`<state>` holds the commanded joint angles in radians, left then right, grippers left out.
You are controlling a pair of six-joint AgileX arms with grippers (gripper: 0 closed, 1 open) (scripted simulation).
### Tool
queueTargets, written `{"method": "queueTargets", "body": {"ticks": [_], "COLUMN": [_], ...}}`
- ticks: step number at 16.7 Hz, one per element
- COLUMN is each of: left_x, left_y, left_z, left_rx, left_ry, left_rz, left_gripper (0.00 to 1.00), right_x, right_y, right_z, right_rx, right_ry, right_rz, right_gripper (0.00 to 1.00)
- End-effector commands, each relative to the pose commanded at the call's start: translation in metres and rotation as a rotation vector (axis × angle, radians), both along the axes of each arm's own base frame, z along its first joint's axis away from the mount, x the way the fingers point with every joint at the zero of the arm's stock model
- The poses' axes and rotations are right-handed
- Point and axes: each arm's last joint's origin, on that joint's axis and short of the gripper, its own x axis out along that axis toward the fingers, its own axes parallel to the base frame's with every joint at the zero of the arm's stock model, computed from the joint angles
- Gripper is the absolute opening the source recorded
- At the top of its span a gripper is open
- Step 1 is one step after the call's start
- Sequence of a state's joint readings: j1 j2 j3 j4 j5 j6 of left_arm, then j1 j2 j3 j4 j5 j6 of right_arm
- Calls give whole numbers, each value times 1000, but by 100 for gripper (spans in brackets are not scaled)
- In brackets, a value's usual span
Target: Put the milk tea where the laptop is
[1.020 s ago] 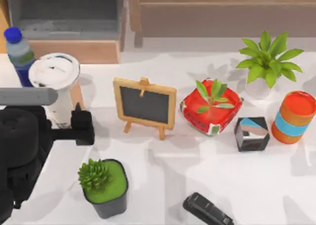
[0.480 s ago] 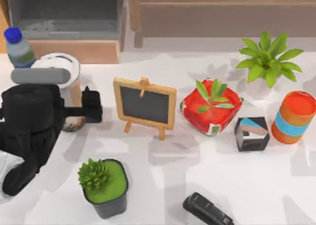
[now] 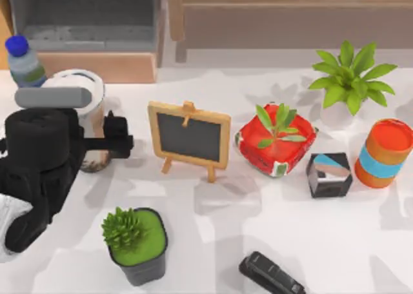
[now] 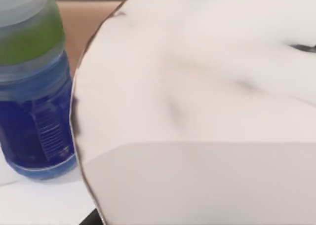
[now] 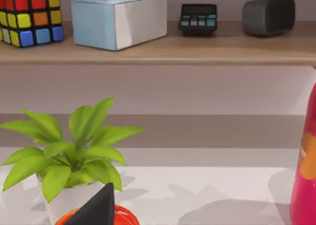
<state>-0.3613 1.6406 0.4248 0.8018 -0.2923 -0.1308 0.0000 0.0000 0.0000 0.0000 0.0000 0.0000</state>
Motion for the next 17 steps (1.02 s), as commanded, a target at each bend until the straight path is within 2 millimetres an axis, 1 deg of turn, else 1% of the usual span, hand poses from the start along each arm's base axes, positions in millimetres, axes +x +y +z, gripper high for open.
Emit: {"method": "queueTargets", "body": {"ticks": [10,11,17], "left_x": [0,0,0], "left_y": [0,0,0], "left_z": [0,0,0], "left_rx": [0,0,0], "left_ry": [0,0,0], "left_rz": [0,0,0], "left_gripper": [2,0,0], "right_x": [0,0,0], "right_y": [0,0,0], "right_z": [0,0,0], "right_rx": [0,0,0], "right_ry": [0,0,0], "right_rz": [0,0,0], "right_gripper": [100,100,100]}}
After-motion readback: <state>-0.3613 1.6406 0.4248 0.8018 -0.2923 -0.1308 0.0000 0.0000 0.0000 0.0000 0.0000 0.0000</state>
